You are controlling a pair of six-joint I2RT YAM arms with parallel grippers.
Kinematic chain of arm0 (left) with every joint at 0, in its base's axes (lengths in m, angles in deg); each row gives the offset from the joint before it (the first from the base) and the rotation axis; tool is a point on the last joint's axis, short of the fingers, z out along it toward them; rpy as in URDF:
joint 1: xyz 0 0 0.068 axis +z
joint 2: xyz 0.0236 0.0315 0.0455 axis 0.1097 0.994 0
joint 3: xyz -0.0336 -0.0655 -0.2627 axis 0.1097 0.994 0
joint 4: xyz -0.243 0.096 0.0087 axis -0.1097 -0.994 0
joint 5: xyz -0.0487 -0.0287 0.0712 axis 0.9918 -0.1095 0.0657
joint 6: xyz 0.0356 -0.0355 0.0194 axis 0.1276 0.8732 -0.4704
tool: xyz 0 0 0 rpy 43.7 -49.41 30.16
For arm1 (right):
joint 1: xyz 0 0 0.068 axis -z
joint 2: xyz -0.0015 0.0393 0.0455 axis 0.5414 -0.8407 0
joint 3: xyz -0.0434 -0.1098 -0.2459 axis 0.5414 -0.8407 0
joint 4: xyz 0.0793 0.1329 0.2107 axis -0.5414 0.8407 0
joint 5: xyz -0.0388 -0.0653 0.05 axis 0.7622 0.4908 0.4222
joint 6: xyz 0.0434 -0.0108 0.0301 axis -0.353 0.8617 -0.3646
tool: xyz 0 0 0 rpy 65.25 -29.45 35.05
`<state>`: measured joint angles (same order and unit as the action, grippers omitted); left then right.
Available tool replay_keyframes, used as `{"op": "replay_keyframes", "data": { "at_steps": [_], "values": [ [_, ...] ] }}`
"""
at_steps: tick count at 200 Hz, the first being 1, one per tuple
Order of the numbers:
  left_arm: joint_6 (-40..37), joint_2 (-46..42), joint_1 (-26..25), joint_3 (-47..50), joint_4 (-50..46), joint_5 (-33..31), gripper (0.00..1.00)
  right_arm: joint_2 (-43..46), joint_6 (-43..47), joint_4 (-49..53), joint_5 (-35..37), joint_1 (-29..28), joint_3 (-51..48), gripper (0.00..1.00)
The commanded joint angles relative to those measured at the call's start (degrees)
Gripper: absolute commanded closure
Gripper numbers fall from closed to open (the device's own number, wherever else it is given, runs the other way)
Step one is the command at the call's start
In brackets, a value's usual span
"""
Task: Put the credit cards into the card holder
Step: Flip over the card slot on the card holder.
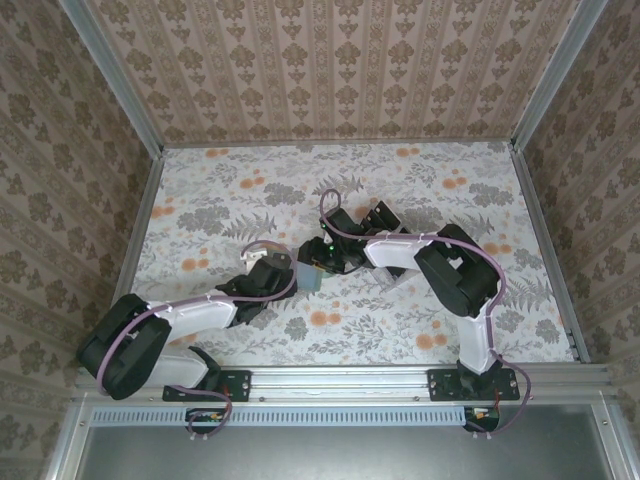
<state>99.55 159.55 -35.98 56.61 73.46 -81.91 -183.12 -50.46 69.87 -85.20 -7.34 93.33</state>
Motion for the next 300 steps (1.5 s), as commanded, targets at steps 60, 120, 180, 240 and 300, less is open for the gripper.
{"op": "replay_keyframes", "data": {
  "at_steps": [60, 120, 180, 240, 300],
  "values": [
    [2.0, 1.0, 1.7, 3.7, -5.4, -2.1, 0.0, -2.6, -0.9, 0.9, -1.2, -0.3, 1.5, 0.48],
    [1.8, 0.2, 1.8, 3.8, -5.1, -1.7, 0.0, -2.8, 1.2, 3.6, -2.3, -1.2, 5.8, 0.48],
    [1.1, -5.5, 1.8, 3.5, -7.8, -1.5, 0.0, -3.3, 1.7, 5.2, -3.0, -1.9, 8.7, 0.48],
    [2.9, -25.7, 3.9, 2.7, -21.0, -5.4, 0.0, -6.9, 2.2, 8.2, -3.0, -3.9, 14.8, 0.48],
    [2.2, -30.6, 9.2, 3.4, -23.7, -1.4, 0.0, -14.2, 2.7, 12.2, -2.7, -5.5, 24.8, 0.48]
  ]
}}
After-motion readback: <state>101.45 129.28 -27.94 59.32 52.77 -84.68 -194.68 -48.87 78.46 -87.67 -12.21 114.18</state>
